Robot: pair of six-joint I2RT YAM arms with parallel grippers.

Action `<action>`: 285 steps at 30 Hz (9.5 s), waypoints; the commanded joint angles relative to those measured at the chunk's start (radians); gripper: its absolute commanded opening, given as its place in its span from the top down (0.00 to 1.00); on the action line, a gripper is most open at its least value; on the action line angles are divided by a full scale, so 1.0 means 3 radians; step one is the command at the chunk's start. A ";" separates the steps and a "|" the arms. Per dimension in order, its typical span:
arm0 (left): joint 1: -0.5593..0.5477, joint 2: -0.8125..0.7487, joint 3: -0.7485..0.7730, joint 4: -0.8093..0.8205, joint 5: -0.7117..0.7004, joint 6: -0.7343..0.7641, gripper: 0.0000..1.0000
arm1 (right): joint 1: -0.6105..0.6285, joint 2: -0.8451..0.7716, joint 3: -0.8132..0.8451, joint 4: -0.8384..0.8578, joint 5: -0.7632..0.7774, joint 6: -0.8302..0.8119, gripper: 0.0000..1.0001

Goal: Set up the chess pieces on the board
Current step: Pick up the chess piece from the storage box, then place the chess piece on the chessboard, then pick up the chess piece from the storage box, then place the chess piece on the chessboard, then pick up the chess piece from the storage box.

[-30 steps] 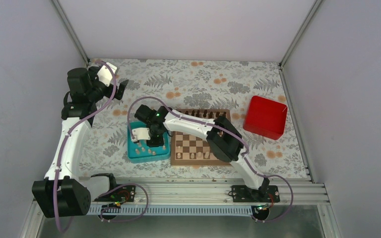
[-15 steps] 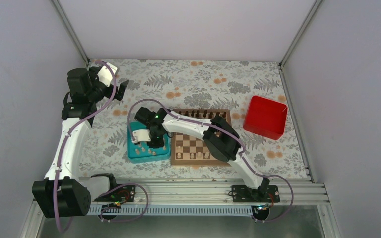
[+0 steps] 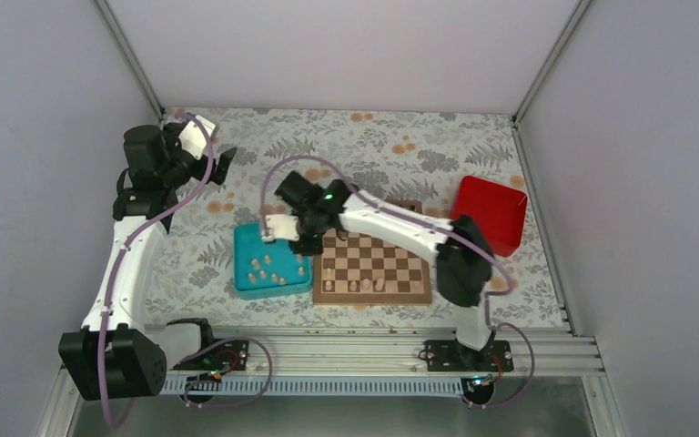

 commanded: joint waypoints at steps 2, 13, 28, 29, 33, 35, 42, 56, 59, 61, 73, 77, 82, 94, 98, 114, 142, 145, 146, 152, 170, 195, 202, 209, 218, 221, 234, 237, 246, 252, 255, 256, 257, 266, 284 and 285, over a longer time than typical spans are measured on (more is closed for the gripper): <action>0.0011 -0.0061 0.0026 0.0018 0.0039 -0.0028 0.00 | -0.0285 -0.0677 -0.0592 0.0037 -0.0016 0.0108 0.95; 0.0016 -0.0041 0.0033 0.0018 0.0045 -0.0038 0.00 | -0.0528 -0.1273 -0.1854 0.0469 -0.0136 0.0179 0.94; 0.0031 -0.0057 0.0013 0.0017 0.0028 -0.0028 0.00 | -0.0528 -0.0905 -0.1847 0.0572 -0.0383 0.0156 0.94; 0.0029 -0.0055 0.0008 0.0017 0.0028 -0.0028 0.00 | -0.0528 -0.0890 -0.1845 0.0567 -0.0380 0.0152 0.94; 0.0031 -0.0044 0.0003 0.0027 0.0038 -0.0028 0.00 | -0.0527 -0.0861 -0.1848 0.0569 -0.0369 0.0153 0.93; 0.0031 -0.0037 0.0003 0.0029 0.0046 -0.0028 0.00 | -0.0525 -0.0844 -0.1850 0.0558 -0.0394 0.0151 0.93; 0.0031 -0.0036 -0.0003 0.0034 0.0044 -0.0024 0.00 | -0.0526 -0.0801 -0.1855 0.0541 -0.0415 0.0136 0.92; 0.0031 -0.0026 -0.0018 0.0052 0.0039 -0.0022 0.00 | -0.0522 -0.1030 -0.1560 0.0329 -0.0251 0.0140 0.61; 0.0029 -0.0022 -0.0020 0.0058 0.0051 -0.0025 0.00 | -0.0480 -0.0984 -0.1214 0.0211 -0.0223 0.0143 0.61; 0.0029 -0.0024 -0.0010 0.0058 0.0057 -0.0028 0.00 | -0.0418 -0.0874 -0.0942 0.0169 -0.0182 0.0146 0.61; 0.0030 -0.0100 -0.0026 0.0052 0.0080 -0.0023 0.00 | 0.0070 0.0198 0.0334 0.0173 -0.0073 0.0094 0.63; 0.0031 -0.0107 -0.0033 0.0068 0.0073 -0.0023 0.00 | 0.0108 0.0502 0.0475 0.0219 -0.0063 0.0075 0.62; 0.0032 -0.0129 -0.0043 0.0072 0.0097 -0.0023 0.00 | 0.0104 0.0639 0.0389 0.0448 -0.0021 0.0058 0.59; 0.0031 -0.0155 -0.0059 0.0085 0.0125 -0.0022 0.00 | 0.0105 0.0938 0.0544 0.0531 -0.0117 0.0041 0.57; 0.0033 -0.0150 -0.0067 0.0092 0.0135 -0.0023 0.00 | 0.0108 0.0975 0.0537 0.0602 -0.0128 0.0067 0.57; 0.0031 -0.0154 -0.0059 0.0079 0.0176 -0.0028 0.00 | 0.0110 0.1095 0.0544 0.0692 -0.0233 0.0092 0.60; 0.0035 -0.0143 -0.0040 0.0064 0.0107 -0.0017 0.00 | -0.0105 -0.0583 -0.0649 0.0592 0.0057 0.0159 0.96; 0.0036 -0.0126 -0.0027 0.0067 0.0098 -0.0025 0.00 | -0.0201 -0.0969 -0.1078 0.0549 0.0087 0.0180 0.96; 0.0037 -0.0121 -0.0021 0.0065 0.0103 -0.0027 0.00 | -0.0251 -0.1078 -0.1221 0.0558 0.0090 0.0187 0.96; 0.0035 -0.0088 -0.0005 0.0053 0.0118 -0.0033 0.00 | -0.0421 -0.1628 -0.1915 0.0621 0.0059 0.0277 0.96; 0.0047 -0.0089 -0.0013 0.0030 0.0081 -0.0017 0.00 | -0.0548 -0.1549 -0.2479 0.0791 -0.0040 0.0231 0.96; 0.0052 -0.0058 -0.0022 0.0035 0.0100 -0.0012 0.00 | -0.0589 -0.1217 -0.2418 0.0801 -0.0083 0.0198 0.88; 0.0049 -0.0056 -0.0023 0.0036 0.0103 -0.0013 0.00 | -0.0593 -0.1434 -0.2227 0.0678 -0.0099 0.0227 0.66; 0.0051 -0.0086 -0.0011 0.0028 0.0145 -0.0023 0.00 | -0.0574 -0.1342 -0.1436 0.0399 -0.0122 0.0186 0.61; 0.0051 -0.0123 -0.0018 0.0040 0.0178 -0.0042 0.00 | -0.0299 -0.0526 -0.0382 0.0376 -0.0167 0.0132 0.60; 0.0049 -0.0128 -0.0018 0.0048 0.0185 -0.0053 0.00 | -0.0174 -0.0257 -0.0094 0.0367 -0.0188 0.0115 0.60; 0.0051 -0.0137 -0.0055 0.0078 0.0255 -0.0077 0.00 | 0.0131 0.0580 0.0578 0.0519 -0.0352 0.0020 0.59; 0.0052 -0.0150 -0.0056 0.0078 0.0263 -0.0079 0.00 | 0.0139 0.0703 0.0673 0.0542 -0.0391 0.0010 0.57; 0.0052 -0.0180 -0.0063 0.0083 0.0259 -0.0078 0.00 | 0.0155 0.0855 0.0715 0.0631 -0.0524 0.0007 0.57; 0.0052 -0.0182 -0.0067 0.0085 0.0266 -0.0074 0.00 | 0.0185 0.0947 0.0756 0.0586 -0.0578 -0.0017 0.57; 0.0052 -0.0194 -0.0071 0.0091 0.0264 -0.0074 0.00 | 0.0202 0.0990 0.0781 0.0587 -0.0578 -0.0019 0.56; 0.0052 -0.0194 -0.0071 0.0089 0.0263 -0.0074 0.00 | 0.0202 0.1005 0.0787 0.0587 -0.0580 -0.0020 0.56; 0.0052 -0.0194 -0.0076 0.0088 0.0265 -0.0074 0.00 | 0.0207 0.1025 0.0800 0.0584 -0.0575 -0.0019 0.56; 0.0052 -0.0219 -0.0090 0.0100 0.0262 -0.0075 0.00 | 0.0210 0.1153 0.0856 0.0653 -0.0524 -0.0014 0.56; 0.0052 -0.0204 -0.0083 0.0096 0.0265 -0.0071 0.00 | 0.0207 0.1223 0.0940 0.0573 -0.0456 -0.0050 0.96; 0.0052 -0.0197 -0.0082 0.0096 0.0266 -0.0069 0.00 | 0.0207 0.1182 0.0919 0.0563 -0.0450 -0.0056 0.96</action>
